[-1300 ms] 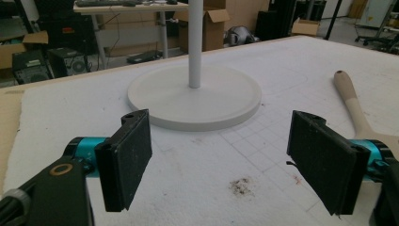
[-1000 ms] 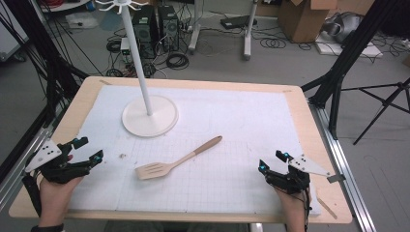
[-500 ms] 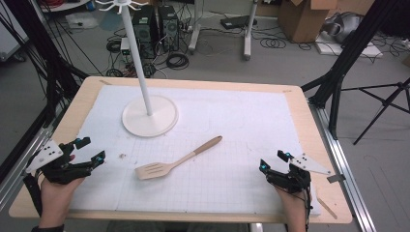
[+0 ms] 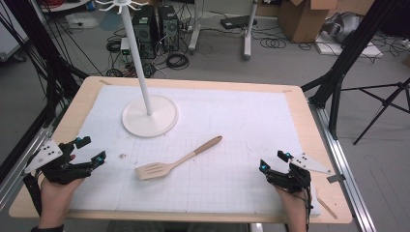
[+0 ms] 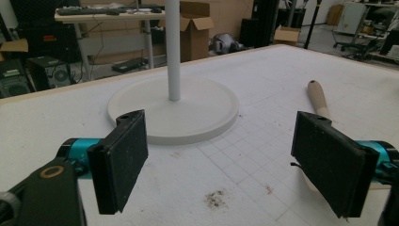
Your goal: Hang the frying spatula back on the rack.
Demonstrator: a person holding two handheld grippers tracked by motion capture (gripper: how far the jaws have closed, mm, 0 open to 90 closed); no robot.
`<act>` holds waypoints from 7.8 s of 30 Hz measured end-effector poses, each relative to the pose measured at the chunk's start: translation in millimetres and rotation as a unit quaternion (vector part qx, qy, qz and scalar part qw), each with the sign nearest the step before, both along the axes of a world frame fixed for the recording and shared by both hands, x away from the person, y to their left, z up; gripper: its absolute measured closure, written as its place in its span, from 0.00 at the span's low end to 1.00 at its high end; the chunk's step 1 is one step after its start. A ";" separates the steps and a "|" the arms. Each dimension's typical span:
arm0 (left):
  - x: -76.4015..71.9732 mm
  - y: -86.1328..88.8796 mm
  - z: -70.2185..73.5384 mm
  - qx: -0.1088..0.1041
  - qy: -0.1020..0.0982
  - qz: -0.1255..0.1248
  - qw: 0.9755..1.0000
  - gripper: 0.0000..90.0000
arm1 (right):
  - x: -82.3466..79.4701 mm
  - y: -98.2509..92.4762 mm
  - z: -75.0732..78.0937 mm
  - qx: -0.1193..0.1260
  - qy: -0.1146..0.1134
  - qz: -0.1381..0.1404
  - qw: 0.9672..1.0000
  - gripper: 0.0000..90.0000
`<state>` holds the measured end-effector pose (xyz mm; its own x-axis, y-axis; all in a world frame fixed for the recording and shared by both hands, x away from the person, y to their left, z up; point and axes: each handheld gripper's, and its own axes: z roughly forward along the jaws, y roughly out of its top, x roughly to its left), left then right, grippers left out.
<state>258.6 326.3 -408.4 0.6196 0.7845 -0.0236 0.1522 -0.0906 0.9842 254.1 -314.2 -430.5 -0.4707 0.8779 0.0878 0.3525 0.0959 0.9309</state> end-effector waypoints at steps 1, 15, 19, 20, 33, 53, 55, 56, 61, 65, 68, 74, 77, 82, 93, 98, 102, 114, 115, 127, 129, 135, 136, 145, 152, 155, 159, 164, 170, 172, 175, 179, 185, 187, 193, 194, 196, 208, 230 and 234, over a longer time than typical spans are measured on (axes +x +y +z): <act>0.5 -0.9 0.3 -0.001 0.001 -0.003 1.000 0.21 | -0.4 0.0 0.4 0.004 0.002 0.000 1.000 0.22; 3.8 -13.5 16.3 -0.005 0.013 -0.038 0.999 0.19 | -0.4 -3.8 0.9 0.009 0.002 0.000 1.000 0.21; 5.4 -22.7 24.5 0.002 0.018 -0.053 0.998 0.19 | 1.2 -2.8 2.5 0.012 -0.001 0.005 1.000 0.21; 7.2 -28.3 29.0 0.010 0.022 -0.062 0.998 0.19 | 1.7 -2.7 2.5 0.011 -0.002 0.007 1.000 0.21; 27.7 -73.7 44.7 0.047 0.058 -0.106 0.992 0.19 | 4.8 -1.9 1.6 0.015 0.003 0.013 1.000 0.21; 65.0 -152.8 31.8 0.117 0.125 -0.162 0.972 0.20 | 4.9 -8.9 2.6 0.025 0.003 0.014 1.000 0.21; 67.6 -160.4 30.5 0.128 0.132 -0.164 0.969 0.20 | 4.3 -10.0 3.2 0.029 0.003 0.012 0.999 0.21; 70.6 -167.3 29.4 0.137 0.138 -0.167 0.967 0.20 | 4.0 -10.1 3.5 0.031 0.004 0.011 0.999 0.21; 75.8 -180.2 26.3 0.154 0.150 -0.170 0.962 0.21 | 3.9 -11.8 3.6 0.031 0.004 0.010 0.999 0.21; 79.6 -192.8 21.8 0.167 0.160 -0.176 0.957 0.22 | 4.0 -12.9 3.5 0.030 0.002 0.009 0.999 0.21; 82.2 -205.0 17.2 0.181 0.172 -0.183 0.951 0.24 | 3.8 -13.3 3.4 0.033 0.004 0.009 0.999 0.20; 87.5 -222.6 11.1 0.203 0.199 -0.193 0.939 0.24 | 4.2 -14.4 3.3 0.032 0.000 0.010 0.999 0.20; 90.2 -228.4 5.9 0.218 0.211 -0.190 0.934 0.25 | 3.8 -14.8 3.4 0.033 0.003 0.009 0.999 0.20; 93.4 -239.7 1.3 0.248 0.225 -0.194 0.922 0.28 | 3.7 -15.4 3.1 0.035 0.005 0.008 0.999 0.20; 97.3 -255.6 -5.8 0.276 0.248 -0.183 0.911 0.43 | 3.1 -18.1 2.9 0.039 0.005 0.007 0.999 0.20; 97.2 -257.5 -8.7 0.295 0.251 -0.173 0.906 0.53 | 3.1 -19.7 2.7 0.042 0.006 0.006 0.999 0.20; 97.5 -259.1 -10.8 0.301 0.256 -0.172 0.902 0.57 | 3.1 -19.8 2.7 0.044 0.008 0.005 0.999 0.20; 97.4 -262.5 -10.4 0.299 0.264 -0.163 0.902 0.68 | 2.9 -19.5 3.2 0.048 0.007 0.008 0.999 0.20; 97.4 -262.5 -10.4 0.299 0.264 -0.163 0.902 0.69 | 2.9 -19.5 3.2 0.048 0.007 0.008 0.999 0.20; 96.1 -263.2 -9.6 0.297 0.270 -0.171 0.900 0.85 | 2.9 -19.6 3.5 0.048 0.007 0.009 0.999 0.20; 96.0 -263.2 -9.8 0.296 0.269 -0.171 0.900 0.85 | 2.9 -19.4 3.6 0.049 0.007 0.010 0.999 0.20; 95.7 -263.3 -9.2 0.298 0.270 -0.171 0.899 0.86 | 2.9 -18.3 3.7 0.050 0.010 0.010 0.999 0.20; 95.2 -263.7 -9.6 0.296 0.269 -0.170 0.901 0.86 | 3.2 -18.9 3.6 0.048 0.007 0.010 0.999 0.20; 94.0 -263.0 -8.8 0.297 0.263 -0.174 0.901 0.86 | 3.9 -19.2 3.5 0.048 0.006 0.011 0.999 0.20; 91.5 -256.9 -1.7 0.277 0.256 -0.180 0.909 0.86 | 4.1 -18.0 3.5 0.049 0.007 0.012 0.999 0.20; 90.2 -254.3 1.4 0.273 0.251 -0.181 0.911 0.86 | 4.1 -17.5 3.7 0.049 0.008 0.012 0.999 0.20; 87.0 -246.2 8.0 0.255 0.238 -0.183 0.919 0.86 | 4.1 -16.9 3.8 0.049 0.007 0.013 0.999 0.20; 84.7 -238.5 12.4 0.246 0.230 -0.183 0.924 0.86 | 4.6 -15.7 3.5 0.048 0.005 0.014 0.999 0.20; 80.0 -229.9 20.0 0.227 0.215 -0.181 0.932 0.86 | 4.7 -11.6 4.0 0.049 0.005 0.020 0.999 0.20; 77.9 -226.9 23.8 0.224 0.208 -0.179 0.935 0.86 | 5.0 -9.8 4.3 0.048 0.003 0.023 0.999 0.20; 75.8 -223.5 27.8 0.223 0.200 -0.177 0.937 0.86 | 4.2 -6.7 5.9 0.052 0.003 0.025 0.998 0.20; 69.9 -215.4 36.2 0.209 0.183 -0.169 0.946 0.86 | 3.6 -3.8 7.7 0.055 -0.001 0.031 0.998 0.20; 55.3 -204.3 48.4 0.190 0.147 -0.156 0.958 0.86 | 0.9 12.7 16.1 0.069 -0.013 0.054 0.996 0.21; 50.1 -200.9 50.8 0.182 0.135 -0.153 0.962 0.86 | -0.8 26.0 22.9 0.076 -0.025 0.072 0.994 0.21; 32.0 -190.0 57.2 0.151 0.089 -0.137 0.975 0.86 | -0.7 58.7 36.6 0.095 -0.038 0.106 0.989 0.21; 29.5 -188.0 58.3 0.147 0.082 -0.136 0.976 0.86 | -0.4 65.0 38.9 0.097 -0.039 0.111 0.988 0.21; 24.7 -184.5 60.0 0.136 0.067 -0.132 0.980 0.86 | 1.0 77.1 43.4 0.097 -0.043 0.124 0.987 0.21; 6.9 -173.7 62.7 0.079 0.030 -0.124 0.989 0.86 | 10.6 141.4 72.3 0.121 -0.058 0.188 0.973 0.25; -0.1 -190.1 57.6 0.069 0.009 -0.128 0.989 0.86 | 25.2 207.6 88.8 0.170 -0.021 0.181 0.969 0.45; -0.6 -191.8 57.5 0.071 0.006 -0.130 0.989 0.86 | 27.1 212.3 89.3 0.172 -0.017 0.179 0.968 0.50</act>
